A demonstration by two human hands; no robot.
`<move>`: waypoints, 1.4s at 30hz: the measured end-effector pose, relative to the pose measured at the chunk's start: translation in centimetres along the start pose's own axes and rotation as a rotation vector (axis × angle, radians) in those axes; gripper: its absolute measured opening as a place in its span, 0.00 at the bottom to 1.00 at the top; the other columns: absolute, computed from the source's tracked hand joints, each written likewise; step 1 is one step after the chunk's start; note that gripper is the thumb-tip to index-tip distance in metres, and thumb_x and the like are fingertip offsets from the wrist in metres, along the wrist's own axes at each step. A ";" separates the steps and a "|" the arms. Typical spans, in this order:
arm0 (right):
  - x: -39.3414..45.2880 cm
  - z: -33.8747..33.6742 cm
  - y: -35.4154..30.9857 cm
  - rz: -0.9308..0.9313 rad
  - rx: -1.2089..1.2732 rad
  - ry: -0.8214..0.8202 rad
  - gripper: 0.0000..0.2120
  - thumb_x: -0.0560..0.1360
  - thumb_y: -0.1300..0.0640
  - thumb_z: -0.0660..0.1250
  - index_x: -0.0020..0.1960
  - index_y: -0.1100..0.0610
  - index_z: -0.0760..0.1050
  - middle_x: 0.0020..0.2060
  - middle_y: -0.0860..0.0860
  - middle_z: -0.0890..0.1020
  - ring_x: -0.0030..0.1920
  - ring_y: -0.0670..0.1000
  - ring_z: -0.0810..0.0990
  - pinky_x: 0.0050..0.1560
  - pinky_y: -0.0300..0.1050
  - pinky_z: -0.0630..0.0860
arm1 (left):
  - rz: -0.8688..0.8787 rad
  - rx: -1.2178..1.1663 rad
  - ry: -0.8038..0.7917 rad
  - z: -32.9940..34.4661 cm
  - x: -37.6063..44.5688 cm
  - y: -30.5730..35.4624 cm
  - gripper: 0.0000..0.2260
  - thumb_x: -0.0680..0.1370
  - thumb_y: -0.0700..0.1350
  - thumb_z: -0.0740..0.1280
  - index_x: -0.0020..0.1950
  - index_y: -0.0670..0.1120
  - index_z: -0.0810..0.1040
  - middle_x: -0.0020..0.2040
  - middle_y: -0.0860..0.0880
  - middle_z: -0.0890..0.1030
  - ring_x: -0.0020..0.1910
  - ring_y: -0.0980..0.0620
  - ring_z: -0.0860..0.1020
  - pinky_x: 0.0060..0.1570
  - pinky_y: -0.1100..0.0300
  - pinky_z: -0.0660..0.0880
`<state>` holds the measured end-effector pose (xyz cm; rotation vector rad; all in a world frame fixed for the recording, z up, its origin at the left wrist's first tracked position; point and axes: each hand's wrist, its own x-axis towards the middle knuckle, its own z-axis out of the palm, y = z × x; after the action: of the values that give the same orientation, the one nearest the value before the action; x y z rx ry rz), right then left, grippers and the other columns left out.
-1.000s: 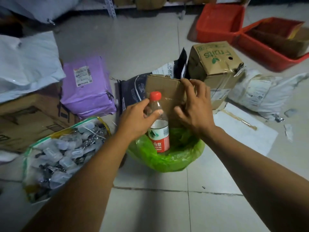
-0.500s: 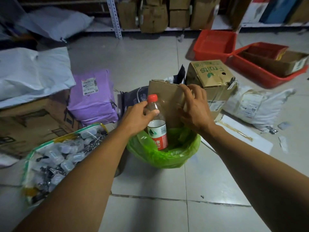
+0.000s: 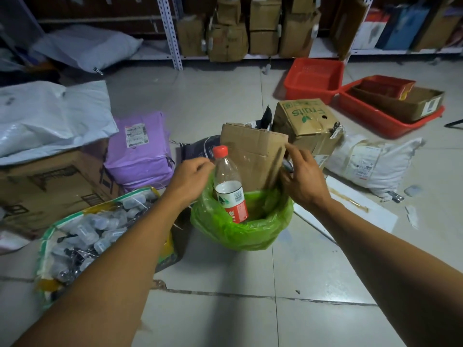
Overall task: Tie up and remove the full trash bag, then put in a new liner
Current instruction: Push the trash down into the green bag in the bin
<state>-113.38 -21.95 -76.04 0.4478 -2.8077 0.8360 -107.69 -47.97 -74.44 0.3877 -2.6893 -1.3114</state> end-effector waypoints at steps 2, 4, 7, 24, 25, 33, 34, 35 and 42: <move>-1.1 0.3 1.1 0.031 -0.002 -0.057 0.16 0.77 0.55 0.60 0.65 0.53 0.73 0.59 0.60 0.78 0.56 0.63 0.77 0.49 0.50 0.73 | -0.020 0.025 0.086 -0.7 0.1 -0.5 0.11 0.78 0.48 0.61 0.46 0.48 0.83 0.44 0.47 0.84 0.42 0.49 0.79 0.45 0.55 0.73; -1.8 0.7 1.8 0.107 0.061 -0.121 0.12 0.78 0.55 0.57 0.56 0.55 0.76 0.51 0.60 0.82 0.49 0.64 0.79 0.42 0.48 0.70 | -0.063 0.086 0.079 -0.9 0.3 -1.2 0.10 0.77 0.44 0.64 0.54 0.48 0.83 0.51 0.48 0.84 0.46 0.51 0.79 0.49 0.59 0.71; -2.6 1.1 1.9 0.305 0.310 -0.199 0.13 0.78 0.50 0.57 0.48 0.56 0.77 0.44 0.57 0.83 0.47 0.62 0.80 0.47 0.54 0.77 | -0.136 0.154 -0.073 -0.1 0.3 -2.6 0.13 0.77 0.46 0.66 0.61 0.46 0.79 0.57 0.47 0.82 0.52 0.49 0.79 0.54 0.59 0.72; -1.7 0.6 2.1 0.603 0.761 -0.106 0.15 0.77 0.59 0.66 0.33 0.53 0.67 0.28 0.49 0.68 0.31 0.48 0.66 0.34 0.42 0.64 | -0.297 -0.048 -0.075 -0.4 -0.1 -2.4 0.06 0.77 0.46 0.70 0.41 0.47 0.81 0.39 0.48 0.81 0.40 0.49 0.77 0.41 0.57 0.74; -1.8 0.7 2.0 0.628 0.776 -0.118 0.15 0.77 0.58 0.65 0.34 0.52 0.66 0.30 0.49 0.68 0.33 0.48 0.67 0.36 0.43 0.65 | -0.351 -0.089 -0.109 -0.2 -0.2 -2.4 0.08 0.79 0.48 0.67 0.43 0.45 0.80 0.39 0.47 0.80 0.39 0.49 0.77 0.39 0.58 0.72; -1.8 0.4 2.1 0.648 0.842 -0.146 0.14 0.74 0.64 0.70 0.35 0.54 0.68 0.35 0.56 0.77 0.38 0.55 0.79 0.45 0.56 0.81 | -0.274 0.072 0.016 1.1 -0.1 -3.2 0.15 0.79 0.52 0.65 0.36 0.47 0.70 0.33 0.48 0.75 0.35 0.47 0.74 0.37 0.56 0.68; -1.8 0.4 2.1 0.648 0.836 -0.144 0.14 0.74 0.64 0.70 0.35 0.54 0.69 0.35 0.56 0.78 0.38 0.55 0.79 0.45 0.56 0.81 | -0.260 0.077 0.053 0.9 -0.1 -3.2 0.14 0.78 0.52 0.67 0.36 0.48 0.71 0.33 0.49 0.75 0.35 0.49 0.74 0.36 0.57 0.68; -1.8 0.5 2.1 0.654 0.838 -0.147 0.13 0.74 0.63 0.70 0.36 0.55 0.70 0.35 0.56 0.78 0.38 0.55 0.80 0.44 0.56 0.81 | -0.266 0.050 0.073 0.8 -0.1 -3.1 0.12 0.77 0.53 0.68 0.38 0.49 0.72 0.35 0.50 0.75 0.35 0.51 0.74 0.36 0.57 0.67; -1.7 0.6 2.1 0.856 1.057 -0.161 0.09 0.74 0.58 0.62 0.53 0.56 0.77 0.38 0.54 0.84 0.37 0.53 0.83 0.30 0.41 0.78 | -0.493 -0.199 -0.008 -0.5 0.1 -2.4 0.13 0.80 0.50 0.62 0.48 0.41 0.78 0.40 0.41 0.77 0.38 0.46 0.75 0.36 0.59 0.70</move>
<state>-112.55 -20.19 -78.01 -0.6877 -2.3600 2.5126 -107.29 -49.83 -76.05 1.0691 -2.5243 -1.6789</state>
